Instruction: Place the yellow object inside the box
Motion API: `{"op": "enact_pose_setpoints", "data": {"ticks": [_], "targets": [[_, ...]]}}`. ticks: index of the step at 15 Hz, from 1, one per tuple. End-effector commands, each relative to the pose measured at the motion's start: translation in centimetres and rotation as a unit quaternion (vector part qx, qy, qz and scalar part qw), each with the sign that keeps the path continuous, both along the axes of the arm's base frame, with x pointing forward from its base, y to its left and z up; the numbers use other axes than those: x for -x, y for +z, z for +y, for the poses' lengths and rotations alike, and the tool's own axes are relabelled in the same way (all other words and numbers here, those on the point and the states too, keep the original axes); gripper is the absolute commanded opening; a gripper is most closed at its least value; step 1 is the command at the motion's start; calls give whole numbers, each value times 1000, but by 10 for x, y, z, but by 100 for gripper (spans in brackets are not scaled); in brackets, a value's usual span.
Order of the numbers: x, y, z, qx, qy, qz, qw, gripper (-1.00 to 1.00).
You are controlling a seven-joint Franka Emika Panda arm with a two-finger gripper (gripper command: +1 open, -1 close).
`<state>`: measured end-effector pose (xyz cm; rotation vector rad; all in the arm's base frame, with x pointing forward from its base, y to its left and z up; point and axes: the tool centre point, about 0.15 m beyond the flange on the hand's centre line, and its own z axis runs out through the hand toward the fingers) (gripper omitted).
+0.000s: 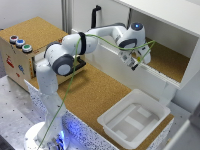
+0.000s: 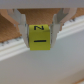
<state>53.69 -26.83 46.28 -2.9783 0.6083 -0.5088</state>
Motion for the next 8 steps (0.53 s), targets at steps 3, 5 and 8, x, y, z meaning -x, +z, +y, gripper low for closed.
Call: {"op": "enact_pose_setpoints", "data": {"ticks": [3,5,8], "targets": [[82,-43,-44,55,31,24,998,-100],[91,-65,-55,68,55,49,995,-100],[99,-103,-79,68,59,97,991,-100]]}}
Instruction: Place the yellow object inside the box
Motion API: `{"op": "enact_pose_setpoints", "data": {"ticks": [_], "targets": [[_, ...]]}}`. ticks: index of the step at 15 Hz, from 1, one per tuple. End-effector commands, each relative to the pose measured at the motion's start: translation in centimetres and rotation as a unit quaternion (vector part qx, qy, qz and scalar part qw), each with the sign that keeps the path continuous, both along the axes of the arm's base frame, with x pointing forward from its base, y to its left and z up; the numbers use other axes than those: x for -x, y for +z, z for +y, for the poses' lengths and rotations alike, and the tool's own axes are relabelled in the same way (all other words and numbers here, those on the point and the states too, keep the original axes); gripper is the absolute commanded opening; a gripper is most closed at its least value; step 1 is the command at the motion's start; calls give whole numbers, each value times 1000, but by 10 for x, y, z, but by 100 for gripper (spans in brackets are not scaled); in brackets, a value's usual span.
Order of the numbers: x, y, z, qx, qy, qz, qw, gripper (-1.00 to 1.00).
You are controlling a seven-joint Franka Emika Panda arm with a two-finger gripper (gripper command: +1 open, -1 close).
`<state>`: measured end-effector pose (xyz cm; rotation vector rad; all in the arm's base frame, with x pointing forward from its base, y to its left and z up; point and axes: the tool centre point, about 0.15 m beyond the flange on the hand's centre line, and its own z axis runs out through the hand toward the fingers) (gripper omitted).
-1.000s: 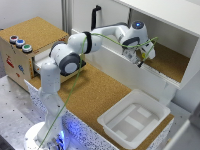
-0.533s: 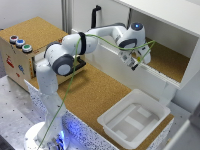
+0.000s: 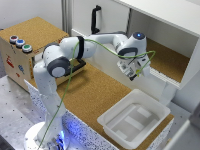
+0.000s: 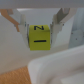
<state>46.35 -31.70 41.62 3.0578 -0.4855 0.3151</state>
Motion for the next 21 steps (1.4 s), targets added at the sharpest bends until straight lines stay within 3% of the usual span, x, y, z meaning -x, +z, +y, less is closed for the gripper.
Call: {"op": "enact_pose_setpoints", "data": {"ticks": [1,7,13,17,19,21], "targets": [[29,-65,-38,28,14,35,999,-100],[56,-121,-56,23,-86,54,995,-100],[70,-144,-82,58,-110,50,991,-100],[96,-173,-84,82,-96,72,989,-100],[107,-189,-79,85,-93,82,989,-100],[110,-193,-74,82,-100,76,989,-100]]}}
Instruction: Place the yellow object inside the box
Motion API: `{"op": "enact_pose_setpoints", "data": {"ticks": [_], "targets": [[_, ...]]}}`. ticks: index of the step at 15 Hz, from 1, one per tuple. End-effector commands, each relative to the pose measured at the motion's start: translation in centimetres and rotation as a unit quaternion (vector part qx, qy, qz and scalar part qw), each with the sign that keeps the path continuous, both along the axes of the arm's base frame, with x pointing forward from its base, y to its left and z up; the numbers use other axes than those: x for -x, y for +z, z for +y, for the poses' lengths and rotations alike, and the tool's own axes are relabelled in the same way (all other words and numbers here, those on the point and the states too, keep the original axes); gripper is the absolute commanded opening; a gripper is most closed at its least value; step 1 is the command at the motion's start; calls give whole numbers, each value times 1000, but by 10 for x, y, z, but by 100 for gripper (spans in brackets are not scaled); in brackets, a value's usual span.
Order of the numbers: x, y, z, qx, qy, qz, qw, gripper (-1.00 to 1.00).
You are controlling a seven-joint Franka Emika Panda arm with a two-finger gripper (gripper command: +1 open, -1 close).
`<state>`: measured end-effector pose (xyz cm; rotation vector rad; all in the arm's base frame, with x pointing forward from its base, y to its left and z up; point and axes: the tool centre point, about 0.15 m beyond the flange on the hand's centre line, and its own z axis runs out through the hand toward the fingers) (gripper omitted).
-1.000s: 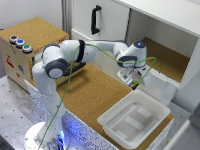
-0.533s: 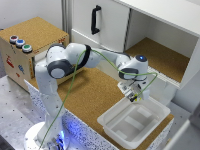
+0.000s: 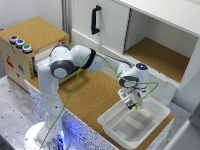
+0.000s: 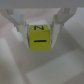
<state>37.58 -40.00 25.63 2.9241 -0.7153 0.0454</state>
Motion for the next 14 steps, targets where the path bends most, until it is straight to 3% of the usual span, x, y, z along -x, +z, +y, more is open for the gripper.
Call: {"op": "enact_pose_setpoints", "data": {"ticks": [1,2,8,14], "targets": [[22,-34,10,58,-15,-16,998,-100],[21,-32,11,57,-32,-26,998,100],[36,18,18,41,-47,-77,995,100],[30,133,57,-5,-14,-157,987,100]]}}
